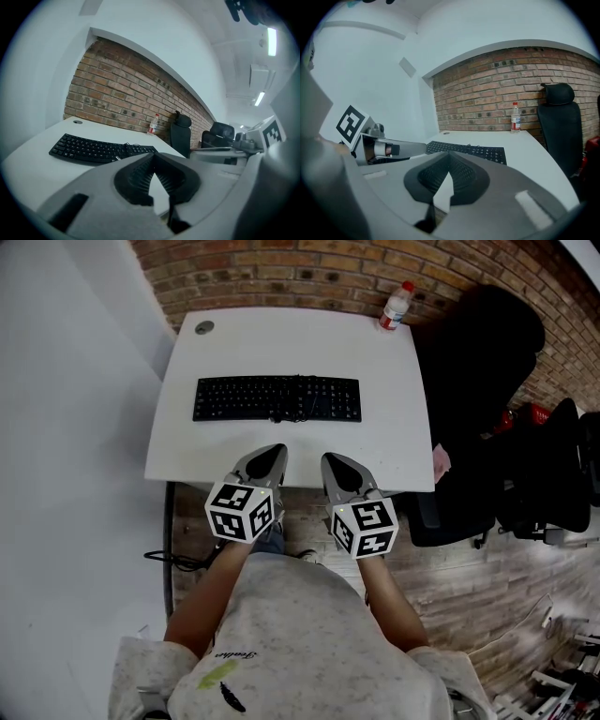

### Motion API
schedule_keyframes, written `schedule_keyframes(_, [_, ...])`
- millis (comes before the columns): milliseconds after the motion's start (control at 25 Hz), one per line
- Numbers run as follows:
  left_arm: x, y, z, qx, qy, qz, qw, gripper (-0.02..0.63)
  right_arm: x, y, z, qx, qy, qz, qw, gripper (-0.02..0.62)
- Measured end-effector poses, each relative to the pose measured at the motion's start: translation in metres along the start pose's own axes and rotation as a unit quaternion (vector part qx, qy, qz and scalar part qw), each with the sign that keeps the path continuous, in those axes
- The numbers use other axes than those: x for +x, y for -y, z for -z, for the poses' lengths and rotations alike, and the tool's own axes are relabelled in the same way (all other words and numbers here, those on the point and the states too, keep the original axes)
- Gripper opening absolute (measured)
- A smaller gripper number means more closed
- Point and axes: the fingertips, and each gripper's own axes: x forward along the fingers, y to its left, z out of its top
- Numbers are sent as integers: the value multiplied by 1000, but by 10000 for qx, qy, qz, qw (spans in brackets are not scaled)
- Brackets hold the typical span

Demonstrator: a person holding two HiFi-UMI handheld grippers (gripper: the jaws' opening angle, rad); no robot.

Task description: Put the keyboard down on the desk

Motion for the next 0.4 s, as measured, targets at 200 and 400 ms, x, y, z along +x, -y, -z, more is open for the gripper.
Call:
schedule_keyframes(200, [0,9,2,-37,19,12,10000,-3,-9,3,-1,-23,24,14,10000,11])
schedule_keyframes(400, [1,17,6,-54,6,37,10000,-2,-16,5,3,-14,10,28,10000,11])
